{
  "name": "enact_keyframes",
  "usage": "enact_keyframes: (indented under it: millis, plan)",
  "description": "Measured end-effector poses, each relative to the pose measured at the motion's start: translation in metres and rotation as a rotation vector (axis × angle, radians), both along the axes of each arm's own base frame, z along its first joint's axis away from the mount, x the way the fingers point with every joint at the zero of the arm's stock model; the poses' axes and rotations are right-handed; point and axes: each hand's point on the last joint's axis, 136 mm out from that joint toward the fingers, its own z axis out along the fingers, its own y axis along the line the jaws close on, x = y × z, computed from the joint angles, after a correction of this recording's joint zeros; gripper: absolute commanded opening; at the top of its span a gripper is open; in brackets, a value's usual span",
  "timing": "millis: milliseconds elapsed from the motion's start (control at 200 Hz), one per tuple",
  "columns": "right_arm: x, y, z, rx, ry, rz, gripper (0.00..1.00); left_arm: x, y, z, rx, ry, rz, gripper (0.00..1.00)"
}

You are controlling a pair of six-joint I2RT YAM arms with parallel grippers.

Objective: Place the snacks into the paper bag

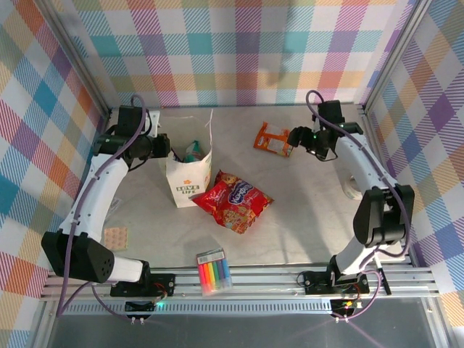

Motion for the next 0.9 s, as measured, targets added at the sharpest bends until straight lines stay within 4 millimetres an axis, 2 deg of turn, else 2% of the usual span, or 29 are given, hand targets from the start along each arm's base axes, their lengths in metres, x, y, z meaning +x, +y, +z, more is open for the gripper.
enact_keyframes:
  millis: [205,345,660,900]
  plan:
    - [0.013,-0.007,-0.036,0.047,0.075,-0.030,0.81,0.000,0.001,0.000,0.006,-0.001,0.005,0.14]
    - [0.022,-0.007,-0.051,0.075,0.103,-0.037,0.81,0.002,0.002,-0.001,0.011,0.001,0.009,0.14]
    - [0.056,0.002,-0.087,0.151,0.144,-0.050,0.78,0.002,0.001,-0.001,0.012,0.003,0.012,0.14]
    - [0.070,0.007,-0.113,0.212,0.179,-0.070,0.77,0.002,0.002,-0.002,0.018,0.002,0.017,0.14]
